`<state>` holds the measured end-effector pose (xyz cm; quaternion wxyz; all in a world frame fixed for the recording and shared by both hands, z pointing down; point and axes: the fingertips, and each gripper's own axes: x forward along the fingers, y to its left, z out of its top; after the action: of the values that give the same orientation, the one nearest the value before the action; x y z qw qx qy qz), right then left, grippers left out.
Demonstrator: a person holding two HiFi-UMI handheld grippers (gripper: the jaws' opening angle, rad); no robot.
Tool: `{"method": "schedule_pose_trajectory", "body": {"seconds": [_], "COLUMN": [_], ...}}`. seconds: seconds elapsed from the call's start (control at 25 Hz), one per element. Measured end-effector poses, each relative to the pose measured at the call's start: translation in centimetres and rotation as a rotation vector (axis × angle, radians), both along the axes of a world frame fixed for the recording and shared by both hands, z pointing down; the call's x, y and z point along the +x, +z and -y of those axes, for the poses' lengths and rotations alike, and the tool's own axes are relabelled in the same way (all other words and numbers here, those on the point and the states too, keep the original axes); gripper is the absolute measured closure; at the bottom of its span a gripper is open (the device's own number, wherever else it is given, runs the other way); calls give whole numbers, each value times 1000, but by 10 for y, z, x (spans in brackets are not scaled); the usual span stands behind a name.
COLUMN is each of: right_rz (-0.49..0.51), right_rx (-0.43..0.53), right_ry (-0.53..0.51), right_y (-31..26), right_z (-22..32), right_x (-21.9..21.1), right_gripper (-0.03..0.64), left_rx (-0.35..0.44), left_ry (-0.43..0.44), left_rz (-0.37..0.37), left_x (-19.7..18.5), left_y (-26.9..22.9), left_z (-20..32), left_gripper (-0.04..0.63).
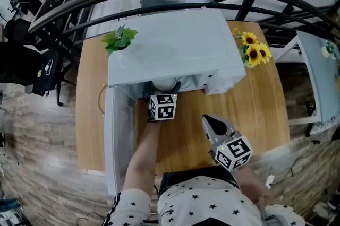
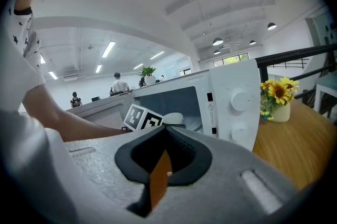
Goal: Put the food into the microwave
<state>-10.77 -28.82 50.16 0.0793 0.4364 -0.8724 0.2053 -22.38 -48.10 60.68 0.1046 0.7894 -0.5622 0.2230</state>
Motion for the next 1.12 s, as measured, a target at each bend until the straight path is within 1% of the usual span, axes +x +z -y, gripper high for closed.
{"method": "schedule_pose_trajectory", "body": {"seconds": [0.16,0.48,0.8,0.84,0.88,0.92,0.96,1.0,1.12], "right_rz": [5,24,30,30,29,27,25,24,22], "right_rx": [7,21,40,43,47,52,55,59,66], "right_ry": [-17,-43,-82,-86,-91,-96,-100,-102,-107], "right_y": [-3,-5,-13,-15,-16,-18,-19,-21,-24], "right_z": [-2,-9,-24,-26,-27,-30,-32,-35,-45], "right_x": [-4,-3,6,8,11,13,15,17,25], "right_gripper": [611,611,611,611,611,611,611,611,611], "left_rx": [11,31,31,34,36,35,32,29,45], "left_ry": [0,-40,-92,-110,-131,-152,-168,-179,-212], "left_rz": [-10,-54,-104,-108,-114,-122,-134,-146,-160], "left_x": [1,-2,-1,-1,-2,-3,-3,-2,2], "left_y": [-7,-24,-39,-40,-40,-40,-41,-43,-51], "left_z": [-7,-31,-73,-80,-87,-94,-102,-109,-133], "left_gripper": [80,80,87,105,146,208,242,252,328]}}
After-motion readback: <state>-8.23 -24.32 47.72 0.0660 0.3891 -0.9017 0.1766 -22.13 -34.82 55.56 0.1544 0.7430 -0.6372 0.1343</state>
